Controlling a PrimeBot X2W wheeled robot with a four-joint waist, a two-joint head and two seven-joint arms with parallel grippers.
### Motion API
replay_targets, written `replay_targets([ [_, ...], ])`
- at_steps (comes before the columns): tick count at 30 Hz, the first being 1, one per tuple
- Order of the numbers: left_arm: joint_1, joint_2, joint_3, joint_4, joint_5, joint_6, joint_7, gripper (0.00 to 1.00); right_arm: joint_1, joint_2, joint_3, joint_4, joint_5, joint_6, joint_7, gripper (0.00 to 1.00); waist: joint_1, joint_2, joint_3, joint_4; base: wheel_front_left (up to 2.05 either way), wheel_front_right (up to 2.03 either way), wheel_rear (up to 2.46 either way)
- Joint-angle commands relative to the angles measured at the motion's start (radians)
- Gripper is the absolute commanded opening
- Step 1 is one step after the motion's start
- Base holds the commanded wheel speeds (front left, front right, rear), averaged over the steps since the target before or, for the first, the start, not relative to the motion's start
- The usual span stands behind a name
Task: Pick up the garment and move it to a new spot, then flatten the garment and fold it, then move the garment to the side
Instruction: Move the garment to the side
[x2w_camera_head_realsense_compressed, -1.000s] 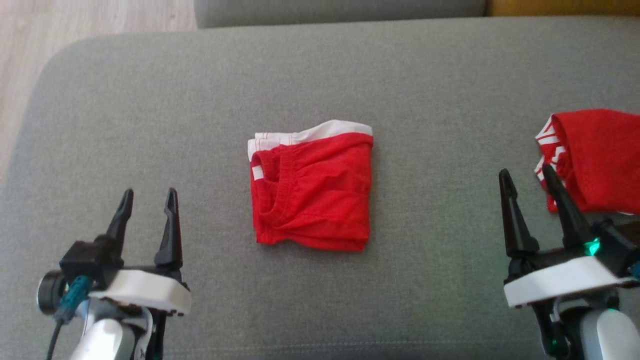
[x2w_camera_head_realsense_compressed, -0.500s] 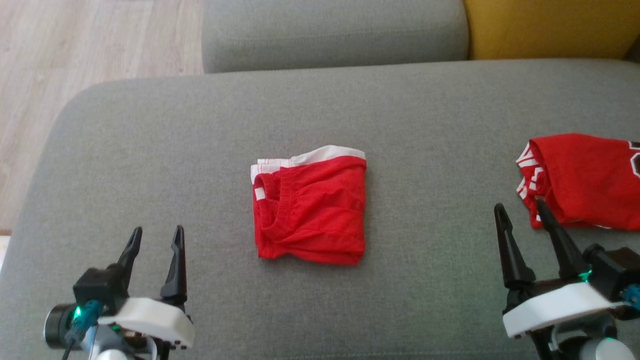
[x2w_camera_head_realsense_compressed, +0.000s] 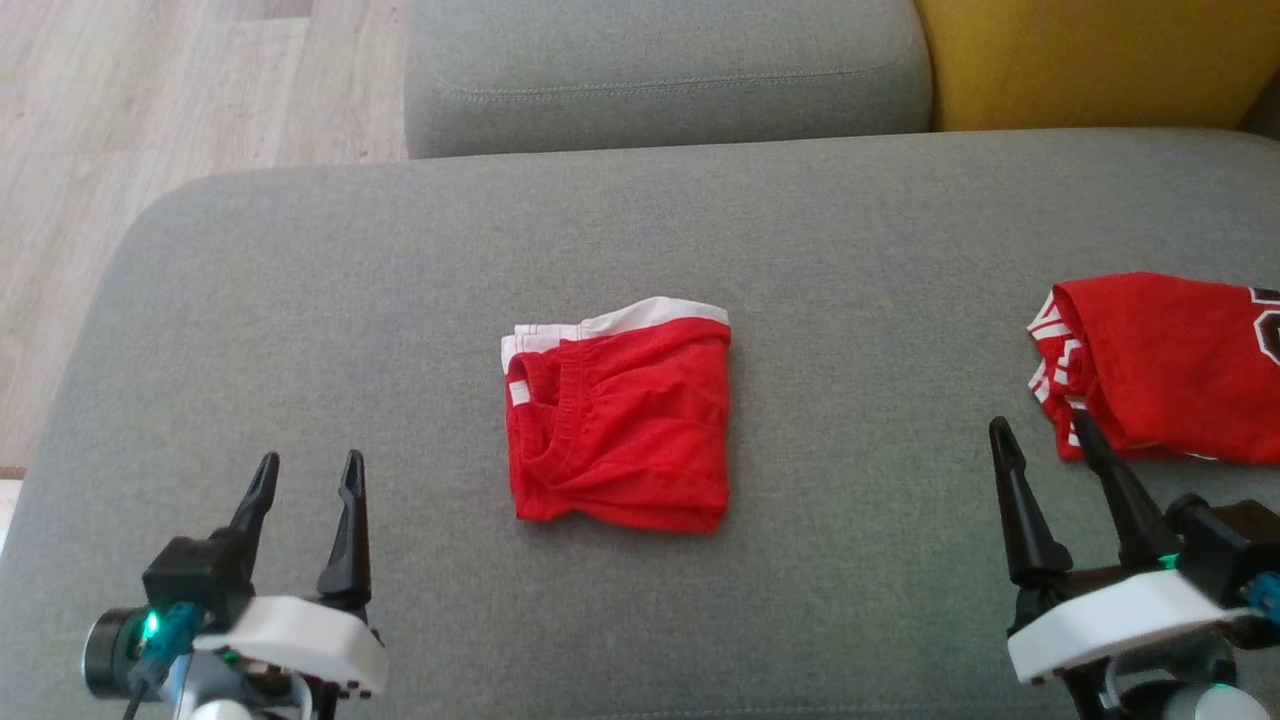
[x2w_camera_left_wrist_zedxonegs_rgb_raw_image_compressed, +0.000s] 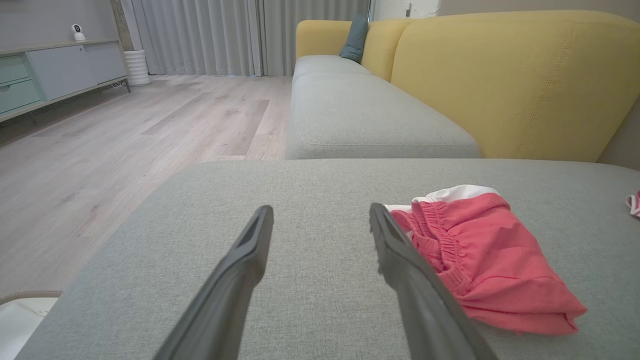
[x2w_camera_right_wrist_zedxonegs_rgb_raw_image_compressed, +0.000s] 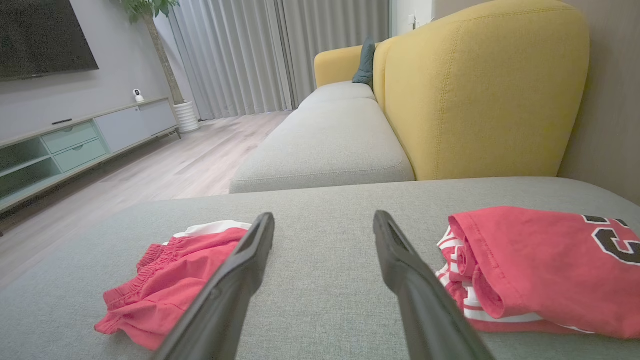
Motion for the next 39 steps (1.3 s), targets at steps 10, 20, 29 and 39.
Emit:
replay_targets([
  [10, -0.049, 0.031, 0.033, -0.034, 0.009, 0.016, 0.001, 1.0, -0.03, -0.008, 0.014, -0.039, -0.004, -0.001, 0.01, 1.0, 0.0001, -0.0001, 0.0, 0.0, 0.0, 0.0, 0.0],
  [20, -0.063, 0.037, 0.027, -0.037, 0.015, 0.019, -0.001, 1.0, -0.026, -0.008, 0.004, -0.033, -0.006, -0.001, 0.022, 1.0, 0.0001, -0.0001, 0.009, 0.016, 0.0, 0.0, 0.0],
  [29, -0.177, 0.009, 0.016, -0.038, 0.024, -0.001, -0.035, 1.0, -0.088, -0.015, 0.009, 0.049, -0.007, -0.001, 0.05, 1.0, 0.0001, -0.0001, 0.107, 0.148, 0.0, 0.0, 0.0],
  [39, -0.296, -0.067, -0.013, 0.017, 0.039, -0.057, -0.08, 1.0, -0.231, -0.016, 0.054, 0.252, 0.0, -0.001, 0.067, 1.0, 0.0001, -0.0001, 0.197, 0.305, 0.0, 0.0, 0.0],
])
